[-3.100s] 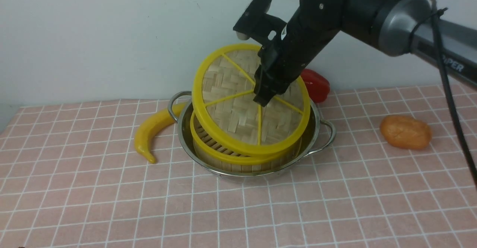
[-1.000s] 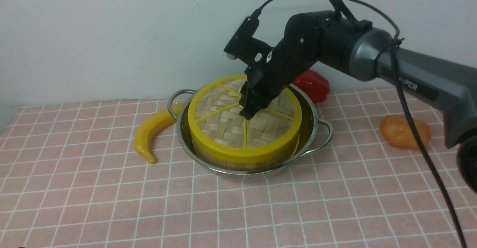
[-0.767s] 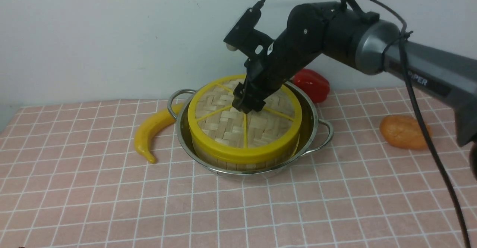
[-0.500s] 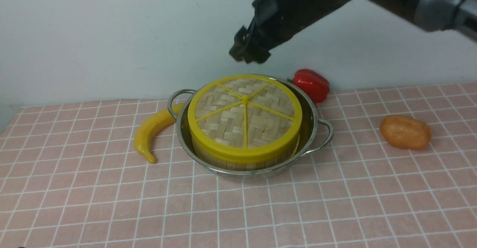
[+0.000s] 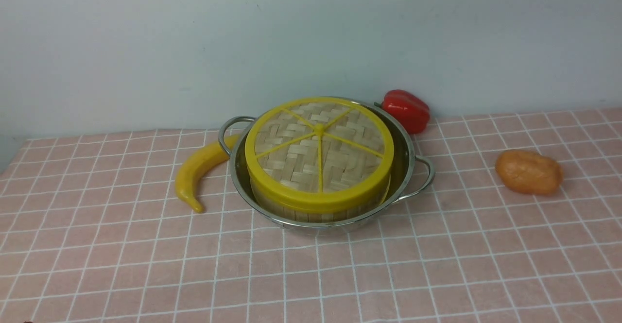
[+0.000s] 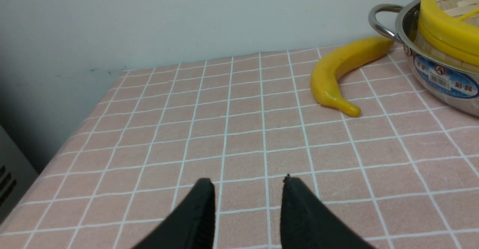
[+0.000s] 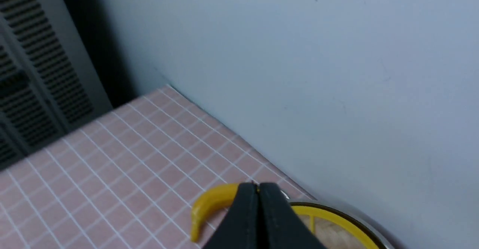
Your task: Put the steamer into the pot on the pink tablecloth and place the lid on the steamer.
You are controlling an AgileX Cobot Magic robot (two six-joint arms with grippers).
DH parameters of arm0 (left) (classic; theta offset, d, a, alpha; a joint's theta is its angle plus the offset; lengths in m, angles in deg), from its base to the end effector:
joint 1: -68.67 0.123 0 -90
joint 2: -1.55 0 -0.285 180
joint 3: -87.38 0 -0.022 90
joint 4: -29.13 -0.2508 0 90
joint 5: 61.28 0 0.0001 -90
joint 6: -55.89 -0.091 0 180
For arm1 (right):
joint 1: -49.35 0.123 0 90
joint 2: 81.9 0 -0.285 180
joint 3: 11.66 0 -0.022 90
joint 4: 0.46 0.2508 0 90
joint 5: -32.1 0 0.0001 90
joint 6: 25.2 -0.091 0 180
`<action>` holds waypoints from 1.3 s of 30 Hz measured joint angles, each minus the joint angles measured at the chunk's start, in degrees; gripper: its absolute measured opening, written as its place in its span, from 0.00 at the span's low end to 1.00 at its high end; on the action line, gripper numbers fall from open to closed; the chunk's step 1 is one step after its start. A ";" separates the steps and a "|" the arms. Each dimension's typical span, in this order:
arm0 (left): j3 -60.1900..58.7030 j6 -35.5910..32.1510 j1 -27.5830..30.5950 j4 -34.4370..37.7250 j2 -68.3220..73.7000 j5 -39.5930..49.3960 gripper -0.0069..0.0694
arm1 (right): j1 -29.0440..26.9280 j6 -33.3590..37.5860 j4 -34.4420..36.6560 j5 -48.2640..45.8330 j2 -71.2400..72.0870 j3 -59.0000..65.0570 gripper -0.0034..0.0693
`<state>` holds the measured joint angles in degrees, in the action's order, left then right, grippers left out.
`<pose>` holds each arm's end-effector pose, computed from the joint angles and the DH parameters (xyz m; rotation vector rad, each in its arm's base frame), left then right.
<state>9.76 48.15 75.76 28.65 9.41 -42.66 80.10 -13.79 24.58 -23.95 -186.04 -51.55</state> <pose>0.0538 0.0069 0.1814 0.0157 1.8210 0.1913 0.2942 0.2123 0.4885 -0.7196 1.9737 0.7313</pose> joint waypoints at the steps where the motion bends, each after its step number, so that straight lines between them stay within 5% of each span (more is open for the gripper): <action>1: 0.00 0.00 0.00 0.00 0.00 0.00 0.41 | 0.00 -0.21 1.10 0.00 0.00 0.00 0.03; 6: 0.00 0.00 0.00 0.00 0.00 0.00 0.41 | 0.00 -0.46 3.93 0.00 -0.09 0.00 0.03; 11: 0.00 0.00 0.00 0.00 0.00 0.00 0.41 | 0.00 -0.54 -0.59 -7.95 0.52 1.97 0.04; 17: 0.00 0.00 0.00 -0.05 0.00 0.00 0.41 | 0.00 -1.91 -8.05 -12.70 13.21 28.37 0.06; 27: 0.00 0.00 0.00 -0.05 0.00 0.00 0.41 | -2.08 -1.97 -11.71 17.93 51.05 78.56 0.10; 34: 0.00 0.00 0.00 -0.05 0.00 0.00 0.41 | -16.21 -1.97 -11.94 38.72 75.37 101.94 0.13; 39: 0.00 0.00 0.00 -0.05 0.00 0.00 0.41 | -24.20 -1.97 -11.68 44.10 86.37 111.97 0.15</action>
<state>9.76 48.15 75.76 28.59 9.41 -42.66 55.90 -15.76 12.90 20.14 -99.67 60.42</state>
